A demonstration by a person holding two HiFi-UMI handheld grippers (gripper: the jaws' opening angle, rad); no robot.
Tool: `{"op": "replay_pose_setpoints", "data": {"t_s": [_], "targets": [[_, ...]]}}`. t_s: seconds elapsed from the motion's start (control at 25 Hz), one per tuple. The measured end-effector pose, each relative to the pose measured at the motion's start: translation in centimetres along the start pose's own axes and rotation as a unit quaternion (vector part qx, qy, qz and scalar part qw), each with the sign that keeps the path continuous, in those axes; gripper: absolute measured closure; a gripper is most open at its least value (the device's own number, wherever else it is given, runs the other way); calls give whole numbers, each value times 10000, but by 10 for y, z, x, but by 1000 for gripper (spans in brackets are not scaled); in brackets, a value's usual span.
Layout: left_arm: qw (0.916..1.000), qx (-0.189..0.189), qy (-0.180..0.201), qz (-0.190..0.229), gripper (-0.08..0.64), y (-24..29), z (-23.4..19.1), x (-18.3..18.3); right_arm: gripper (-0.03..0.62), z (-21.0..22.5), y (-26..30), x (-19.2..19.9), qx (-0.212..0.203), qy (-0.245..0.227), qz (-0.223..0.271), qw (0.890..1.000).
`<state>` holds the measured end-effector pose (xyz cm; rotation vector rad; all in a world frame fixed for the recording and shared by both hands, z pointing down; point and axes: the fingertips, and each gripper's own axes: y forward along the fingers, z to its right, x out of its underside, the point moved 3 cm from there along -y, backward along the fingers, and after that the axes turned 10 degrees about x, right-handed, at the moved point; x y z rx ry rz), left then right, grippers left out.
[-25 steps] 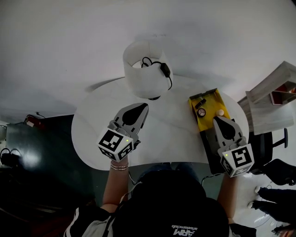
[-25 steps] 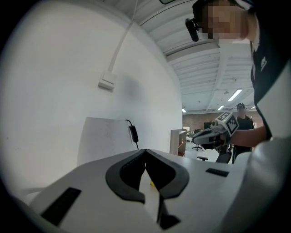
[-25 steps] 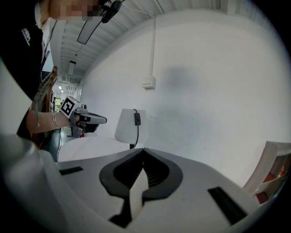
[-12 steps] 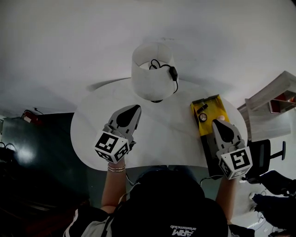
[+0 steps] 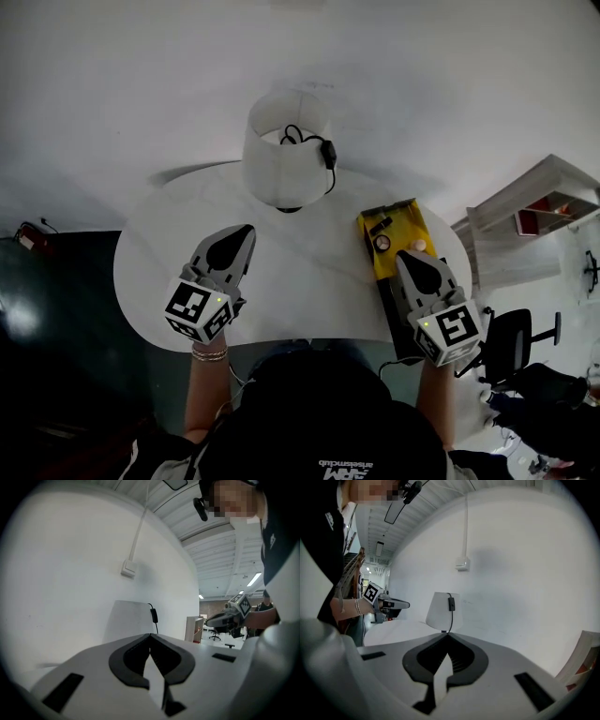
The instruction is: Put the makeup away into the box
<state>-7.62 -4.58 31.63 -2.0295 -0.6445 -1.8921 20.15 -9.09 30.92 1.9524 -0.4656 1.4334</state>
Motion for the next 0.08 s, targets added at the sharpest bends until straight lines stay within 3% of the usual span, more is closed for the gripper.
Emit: {"op": "replay_pose_setpoints", "data": {"t_s": [0.08], "targets": [[9998, -192, -78, 9, 541, -12, 3, 3, 574, -5, 4, 0, -214, -40, -52, 9998]]}}
